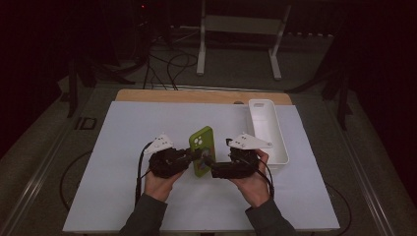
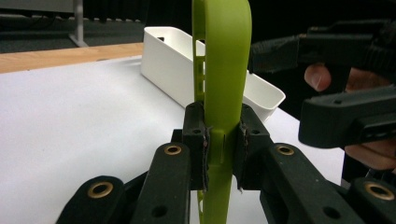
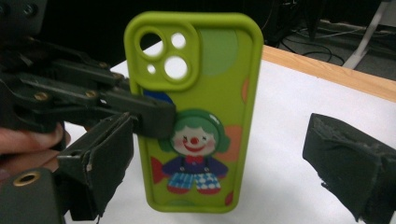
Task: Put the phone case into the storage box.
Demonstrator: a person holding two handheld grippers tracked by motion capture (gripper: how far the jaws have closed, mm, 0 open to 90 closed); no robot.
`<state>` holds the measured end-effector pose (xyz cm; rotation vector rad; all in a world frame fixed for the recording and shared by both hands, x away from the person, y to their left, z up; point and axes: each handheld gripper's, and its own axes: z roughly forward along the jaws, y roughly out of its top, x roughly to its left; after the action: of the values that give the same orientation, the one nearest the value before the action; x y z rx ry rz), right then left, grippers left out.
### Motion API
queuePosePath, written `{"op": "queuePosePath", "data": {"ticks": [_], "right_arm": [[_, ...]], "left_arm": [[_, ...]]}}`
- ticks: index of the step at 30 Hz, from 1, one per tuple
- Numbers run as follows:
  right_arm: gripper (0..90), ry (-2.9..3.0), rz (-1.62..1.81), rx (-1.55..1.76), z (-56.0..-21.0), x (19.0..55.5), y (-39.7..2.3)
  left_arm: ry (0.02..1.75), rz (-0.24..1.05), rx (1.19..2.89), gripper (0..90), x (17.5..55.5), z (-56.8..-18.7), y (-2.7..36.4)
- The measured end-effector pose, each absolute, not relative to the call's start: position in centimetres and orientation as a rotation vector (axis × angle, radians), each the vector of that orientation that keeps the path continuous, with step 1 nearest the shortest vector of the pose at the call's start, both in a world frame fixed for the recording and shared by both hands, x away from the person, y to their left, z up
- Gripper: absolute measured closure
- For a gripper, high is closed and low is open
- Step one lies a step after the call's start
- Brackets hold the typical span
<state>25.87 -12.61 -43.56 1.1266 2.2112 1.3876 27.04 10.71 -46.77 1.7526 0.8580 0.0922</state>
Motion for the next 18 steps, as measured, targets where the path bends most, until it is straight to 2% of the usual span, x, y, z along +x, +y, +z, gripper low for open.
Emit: {"op": "queuePosePath", "data": {"ticks": [18], "right_arm": [[8.6, 2.248, 1.357, 1.119, -41.8, 27.1, -11.5]], "left_arm": [[0.844, 0.092, 1.763, 77.8, 27.0, -47.0, 9.9]]}}
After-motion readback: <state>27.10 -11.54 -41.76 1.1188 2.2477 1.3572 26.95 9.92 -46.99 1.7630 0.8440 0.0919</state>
